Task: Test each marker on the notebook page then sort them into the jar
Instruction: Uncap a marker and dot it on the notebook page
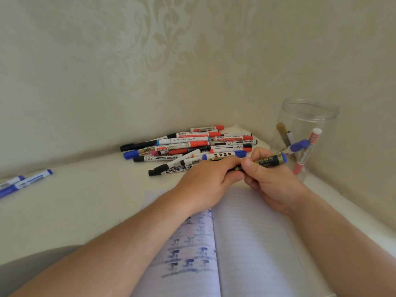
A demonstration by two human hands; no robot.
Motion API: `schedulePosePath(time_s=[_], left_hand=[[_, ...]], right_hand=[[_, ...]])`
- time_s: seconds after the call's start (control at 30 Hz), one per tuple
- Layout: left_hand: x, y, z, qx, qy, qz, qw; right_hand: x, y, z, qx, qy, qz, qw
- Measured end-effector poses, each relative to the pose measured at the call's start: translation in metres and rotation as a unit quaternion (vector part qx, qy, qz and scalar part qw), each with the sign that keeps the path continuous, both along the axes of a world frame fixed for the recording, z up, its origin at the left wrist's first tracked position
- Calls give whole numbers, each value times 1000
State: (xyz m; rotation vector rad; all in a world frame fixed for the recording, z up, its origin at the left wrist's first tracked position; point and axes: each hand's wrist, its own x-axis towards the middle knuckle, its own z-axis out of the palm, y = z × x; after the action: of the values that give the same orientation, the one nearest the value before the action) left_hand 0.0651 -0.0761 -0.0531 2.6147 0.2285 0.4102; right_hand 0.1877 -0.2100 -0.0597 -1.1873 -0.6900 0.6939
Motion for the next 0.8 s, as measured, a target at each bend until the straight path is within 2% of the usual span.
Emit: schedulePosePath(time_s=[0.07, 0.2, 0.37, 0.43, 0.6, 0.8], left_hand=[[-6, 5, 4, 1, 14, 25, 1000], [-34, 16, 8, 29, -16, 96, 995], [-51, 9, -5, 98, 101, 46, 989], [-51, 10, -10, 101, 117, 42, 987], [-53, 16, -13, 108, 138, 34, 984], [-52, 20, -7, 139, 145, 25, 979]], right_hand=[[2, 1, 0, -18, 14, -23, 999], [8, 1, 1, -39, 62, -61, 995], [0, 3, 0, -57, -35, -45, 997], [-2, 1, 1, -69, -86, -49, 993], [-9, 1, 0, -188, -236, -108, 947], [-10, 5, -4, -243, -261, -134, 925]])
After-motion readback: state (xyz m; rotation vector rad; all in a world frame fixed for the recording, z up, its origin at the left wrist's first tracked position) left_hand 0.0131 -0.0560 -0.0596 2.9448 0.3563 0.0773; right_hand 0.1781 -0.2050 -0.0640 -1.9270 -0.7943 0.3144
